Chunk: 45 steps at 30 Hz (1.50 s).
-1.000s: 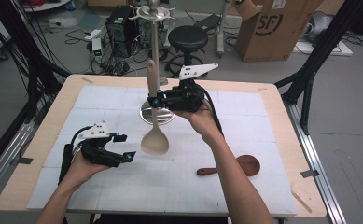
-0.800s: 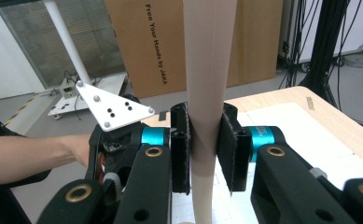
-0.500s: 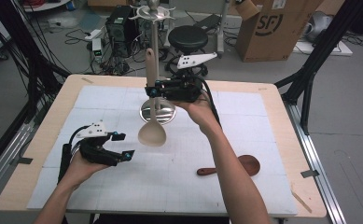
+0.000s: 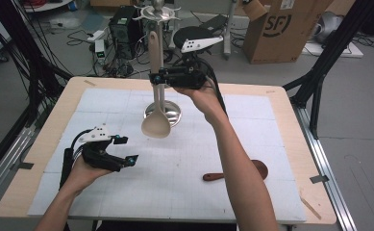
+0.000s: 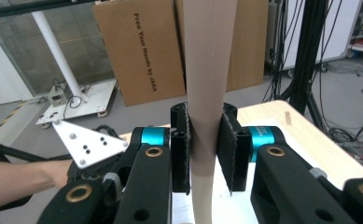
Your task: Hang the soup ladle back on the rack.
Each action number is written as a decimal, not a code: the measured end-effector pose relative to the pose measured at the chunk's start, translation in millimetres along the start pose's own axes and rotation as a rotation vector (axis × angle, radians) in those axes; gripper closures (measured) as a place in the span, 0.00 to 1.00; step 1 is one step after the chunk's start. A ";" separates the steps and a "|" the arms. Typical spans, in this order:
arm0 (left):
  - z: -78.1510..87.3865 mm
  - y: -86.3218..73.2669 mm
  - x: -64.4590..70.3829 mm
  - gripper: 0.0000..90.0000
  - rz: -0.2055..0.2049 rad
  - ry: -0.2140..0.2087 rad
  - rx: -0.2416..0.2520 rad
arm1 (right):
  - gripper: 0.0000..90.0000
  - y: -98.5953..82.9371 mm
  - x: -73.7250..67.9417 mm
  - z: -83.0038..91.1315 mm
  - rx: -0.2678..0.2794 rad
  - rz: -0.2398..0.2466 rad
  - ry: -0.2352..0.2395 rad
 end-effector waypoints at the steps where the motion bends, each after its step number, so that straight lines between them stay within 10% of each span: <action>1: 0.3 0.0 -0.2 0.19 0.001 0.000 0.000 | 0.85 2.4 0.2 0.3 0.000 0.002 -0.001; 45: 2.0 -0.3 -1.4 0.13 0.012 0.025 0.008 | 0.85 10.7 28.0 -5.8 -0.023 -0.044 -0.063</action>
Point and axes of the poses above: each handheld gripper's, and its own axes: z roughly backward along the jaws, y roughly out of its top, x roughly to its right, the point moved 2 cm from there along -z, roughly forward along the jaws, and after that the axes turned 9 degrees about -y, right-handed, at the moved point
